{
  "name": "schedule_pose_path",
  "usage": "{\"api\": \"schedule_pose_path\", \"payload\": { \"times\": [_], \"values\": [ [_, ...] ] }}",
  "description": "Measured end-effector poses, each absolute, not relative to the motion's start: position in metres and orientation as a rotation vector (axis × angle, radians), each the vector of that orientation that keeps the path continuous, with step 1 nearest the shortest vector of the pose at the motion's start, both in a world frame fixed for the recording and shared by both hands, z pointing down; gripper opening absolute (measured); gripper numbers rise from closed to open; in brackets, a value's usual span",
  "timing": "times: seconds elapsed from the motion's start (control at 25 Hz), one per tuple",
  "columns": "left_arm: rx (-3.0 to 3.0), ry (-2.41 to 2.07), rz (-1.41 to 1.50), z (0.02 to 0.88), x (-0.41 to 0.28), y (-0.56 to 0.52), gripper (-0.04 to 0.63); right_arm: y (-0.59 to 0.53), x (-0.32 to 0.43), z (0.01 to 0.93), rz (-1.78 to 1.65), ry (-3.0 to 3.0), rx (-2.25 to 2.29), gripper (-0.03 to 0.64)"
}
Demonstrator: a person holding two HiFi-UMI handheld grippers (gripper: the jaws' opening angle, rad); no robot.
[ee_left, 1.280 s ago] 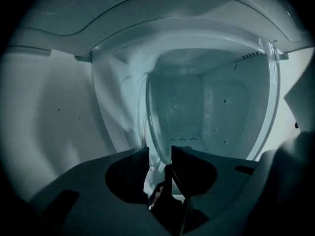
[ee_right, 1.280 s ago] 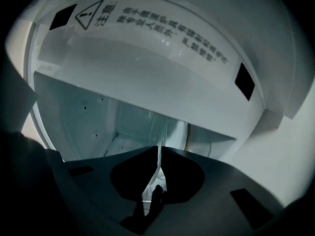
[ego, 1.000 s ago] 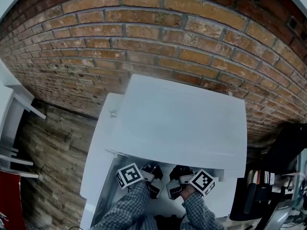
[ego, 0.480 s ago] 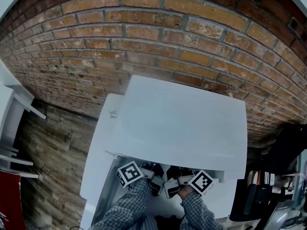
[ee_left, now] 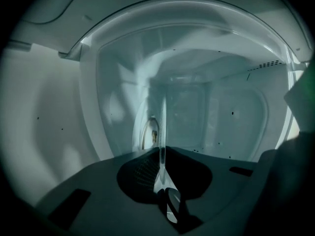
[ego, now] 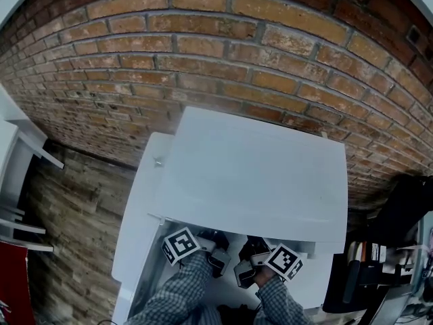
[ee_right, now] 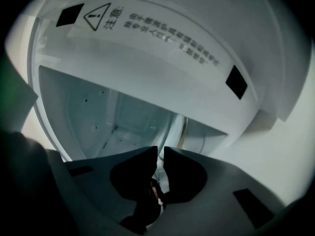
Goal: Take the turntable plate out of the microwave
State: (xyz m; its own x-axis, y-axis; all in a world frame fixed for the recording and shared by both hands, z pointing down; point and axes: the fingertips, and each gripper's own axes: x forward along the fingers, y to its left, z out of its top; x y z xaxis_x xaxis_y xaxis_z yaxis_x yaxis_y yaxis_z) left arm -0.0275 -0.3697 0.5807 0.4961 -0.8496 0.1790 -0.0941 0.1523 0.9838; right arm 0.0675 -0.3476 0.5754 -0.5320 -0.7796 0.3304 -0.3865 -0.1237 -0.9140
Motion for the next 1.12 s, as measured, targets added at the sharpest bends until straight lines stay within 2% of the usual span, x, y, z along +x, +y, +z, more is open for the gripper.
{"api": "schedule_pose_path", "payload": {
  "times": [0.24,0.36,0.44,0.64,0.68,0.72,0.76,1.12],
  "values": [
    [1.291,-0.885,-0.705,0.579,-0.027,-0.366,0.040,-0.351,0.060,0.575,-1.726,1.768,-1.213,0.037],
    [1.292,-0.858,-0.742,0.576,-0.029,-0.365,0.040,-0.359,0.057,0.572,-1.726,1.734,-1.129,0.129],
    [1.318,-0.814,-0.796,0.566,-0.029,-0.366,0.040,-0.365,0.055,0.570,-1.714,1.719,-1.097,0.140],
    [1.339,-0.778,-0.821,0.559,-0.026,-0.361,0.040,-0.369,0.056,0.584,-1.740,1.706,-1.193,0.137],
    [1.342,-0.778,-0.818,0.560,-0.026,-0.360,0.040,-0.368,0.057,0.588,-1.747,1.701,-1.218,0.123],
    [1.341,-0.778,-0.818,0.561,-0.026,-0.359,0.040,-0.368,0.058,0.589,-1.749,1.697,-1.227,0.061],
    [1.336,-0.780,-0.819,0.562,-0.027,-0.358,0.040,-0.368,0.057,0.589,-1.749,1.694,-1.225,0.048],
    [1.343,-0.816,-0.860,0.559,-0.034,-0.370,0.040,-0.373,0.046,0.568,-1.708,1.665,-1.029,0.038]
  ]
}}
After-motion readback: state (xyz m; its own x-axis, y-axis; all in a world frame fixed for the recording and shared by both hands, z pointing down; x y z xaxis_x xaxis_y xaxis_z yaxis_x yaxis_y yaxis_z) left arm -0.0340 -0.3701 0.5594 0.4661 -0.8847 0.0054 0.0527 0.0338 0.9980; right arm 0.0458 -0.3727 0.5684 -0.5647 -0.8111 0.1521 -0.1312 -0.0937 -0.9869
